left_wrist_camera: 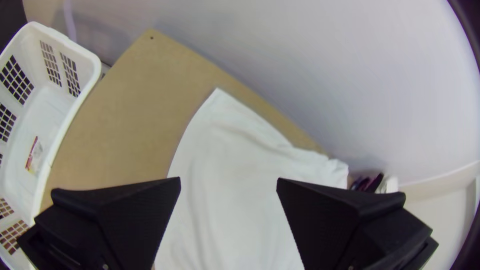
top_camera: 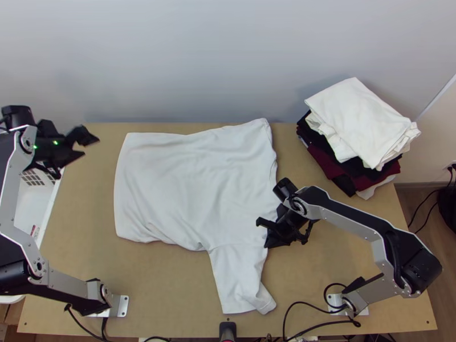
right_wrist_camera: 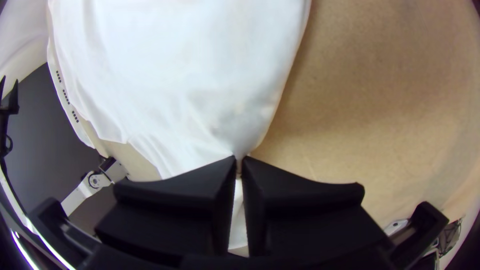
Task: Fold the t-shirt
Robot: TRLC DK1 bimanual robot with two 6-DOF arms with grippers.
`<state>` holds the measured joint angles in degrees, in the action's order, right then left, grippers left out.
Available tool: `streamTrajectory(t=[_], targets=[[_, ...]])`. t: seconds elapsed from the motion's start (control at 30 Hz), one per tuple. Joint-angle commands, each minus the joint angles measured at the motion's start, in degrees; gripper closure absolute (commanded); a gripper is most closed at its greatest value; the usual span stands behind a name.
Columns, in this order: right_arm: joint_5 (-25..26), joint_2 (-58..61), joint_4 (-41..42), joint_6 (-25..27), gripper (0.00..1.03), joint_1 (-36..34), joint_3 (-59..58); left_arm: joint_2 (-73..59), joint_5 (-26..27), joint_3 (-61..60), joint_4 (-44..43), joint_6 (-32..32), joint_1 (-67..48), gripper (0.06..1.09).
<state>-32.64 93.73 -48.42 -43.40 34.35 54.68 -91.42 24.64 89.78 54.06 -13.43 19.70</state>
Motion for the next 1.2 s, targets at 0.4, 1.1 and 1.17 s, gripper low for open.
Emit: streamTrajectory(t=[0.4, 1.1, 1.17], targets=[[4.2, -3.6, 0.3, 0.3, 1.0, -12.2, 9.4, -0.8, -10.8, -14.8, 24.0, 39.7, -0.7, 0.15], [6.3, -4.3, 0.3, 0.3, 1.0, -12.7, 12.1, -12.5, -13.6, -21.1, 19.4, 32.1, -6.8, 0.34], [6.3, -4.6, 0.1, 0.2, 1.0, -12.7, 11.9, -12.4, -13.6, -21.8, 19.3, 32.2, -7.0, 0.34]])
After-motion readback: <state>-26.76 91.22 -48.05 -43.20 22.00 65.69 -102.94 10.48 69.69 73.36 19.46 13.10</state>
